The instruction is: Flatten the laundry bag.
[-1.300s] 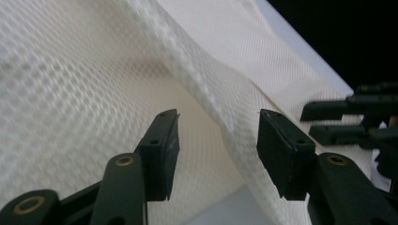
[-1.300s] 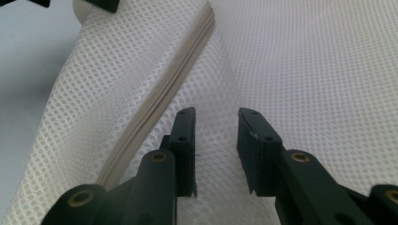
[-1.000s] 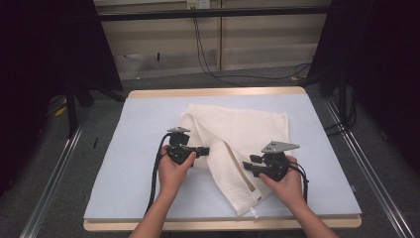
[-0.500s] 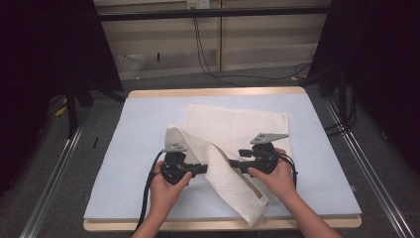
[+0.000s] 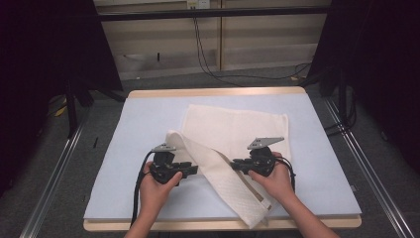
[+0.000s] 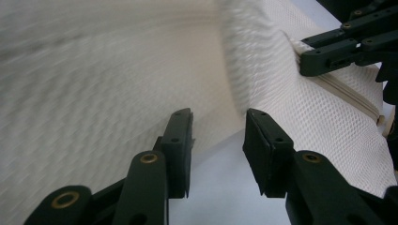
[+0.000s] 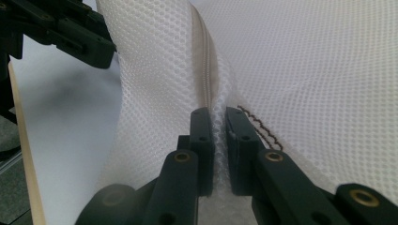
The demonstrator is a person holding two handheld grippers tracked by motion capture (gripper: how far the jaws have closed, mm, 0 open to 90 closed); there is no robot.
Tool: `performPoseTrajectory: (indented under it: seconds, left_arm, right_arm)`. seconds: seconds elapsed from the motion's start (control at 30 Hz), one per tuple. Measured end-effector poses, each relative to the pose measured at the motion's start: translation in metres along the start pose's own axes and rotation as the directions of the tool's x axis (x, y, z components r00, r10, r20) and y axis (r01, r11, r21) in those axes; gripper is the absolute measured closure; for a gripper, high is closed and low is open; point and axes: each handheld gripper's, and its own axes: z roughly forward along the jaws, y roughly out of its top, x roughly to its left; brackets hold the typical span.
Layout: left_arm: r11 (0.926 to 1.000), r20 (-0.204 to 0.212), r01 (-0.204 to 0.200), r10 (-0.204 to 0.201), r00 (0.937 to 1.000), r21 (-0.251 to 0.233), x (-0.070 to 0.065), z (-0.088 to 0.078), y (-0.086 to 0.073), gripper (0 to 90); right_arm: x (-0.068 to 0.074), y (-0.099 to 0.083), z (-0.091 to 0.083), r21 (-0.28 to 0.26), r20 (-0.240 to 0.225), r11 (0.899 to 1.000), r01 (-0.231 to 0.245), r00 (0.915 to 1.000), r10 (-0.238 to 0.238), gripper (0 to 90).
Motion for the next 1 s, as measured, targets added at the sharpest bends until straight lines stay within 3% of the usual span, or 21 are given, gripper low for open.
performPoseTrajectory:
  seconds: [0.1,0.23,0.27,0.33,0.37,0.5,0.53,0.6,0.67,0.77,0.83,0.93,1.0]
  left_arm:
    - [0.9999,-0.018,0.014,-0.014,0.9997,-0.003,0.009,-0.008,-0.002,60.8]
    - [0.9982,-0.082,0.046,-0.049,0.9954,-0.038,0.028,-0.023,-0.007,58.9]
    - [0.9955,-0.096,0.07,-0.076,0.9925,-0.064,0.036,-0.03,-0.008,58.6]
    - [0.9944,-0.11,0.078,-0.086,0.9902,-0.072,0.041,-0.033,-0.008,58.1]
    - [0.9911,-0.131,0.099,-0.111,0.9852,-0.088,0.049,-0.039,-0.01,58.9]
    - [0.986,-0.121,0.129,-0.142,0.9825,-0.105,0.06,-0.043,-0.012,60.4]
    - [0.9858,-0.158,0.126,-0.143,0.977,-0.111,0.064,-0.044,-0.012,61.8]
    - [0.9828,-0.147,0.138,-0.156,0.9767,-0.123,0.066,-0.045,-0.012,63.9]
    - [0.9759,-0.149,0.156,-0.179,0.9725,-0.152,0.071,-0.049,-0.011,64.0]
    - [0.9796,-0.133,0.147,-0.165,0.9773,-0.138,0.071,-0.046,-0.01,63.7]
    - [0.986,-0.098,0.124,-0.135,0.986,-0.111,0.07,-0.04,-0.01,63.7]
    - [0.989,-0.08,0.127,-0.133,0.9879,-0.077,0.069,-0.028,-0.011,62.3]
    - [0.9898,-0.083,0.126,-0.131,0.9879,-0.066,0.068,-0.026,-0.011,62.2]
  right_arm:
    - [-0.002,-0.001,-0.002,-0.015,-0.003,1.0,-0.002,1.0,0.002,83.2]
    - [-0.002,-0.002,-0.003,-0.022,-0.019,1.0,-0.001,0.9998,0.001,83.1]
    - [-0.002,-0.002,-0.004,-0.029,-0.022,1.0,-0.002,0.9998,0.001,83.0]
    - [-0.001,-0.003,-0.006,-0.028,-0.041,1.0,-0.002,0.9991,0.001,83.0]
    - [-0.001,-0.003,-0.007,-0.03,-0.047,1.0,-0.007,0.9989,0.005,83.0]
    - [-0.002,-0.005,-0.009,-0.039,-0.074,0.999,-0.013,0.9972,0.011,83.0]
    - [0.0,-0.006,-0.01,-0.038,-0.087,0.999,0.011,0.9961,-0.015,82.9]
    - [0.001,-0.006,-0.011,-0.035,-0.09,0.999,0.018,0.9957,-0.021,82.9]
    - [0.003,-0.007,-0.012,-0.026,-0.105,0.999,0.023,0.9941,-0.025,82.9]
    - [0.005,-0.009,-0.013,-0.023,-0.121,0.999,0.033,0.9921,-0.035,81.7]
    - [0.006,-0.01,-0.014,-0.028,-0.124,0.999,0.041,0.9913,-0.044,79.1]
    - [0.008,-0.008,-0.021,-0.059,-0.111,0.998,0.03,0.9931,-0.036,56.5]
    - [0.007,-0.007,-0.023,-0.074,-0.109,0.997,0.022,0.9936,-0.03,52.9]
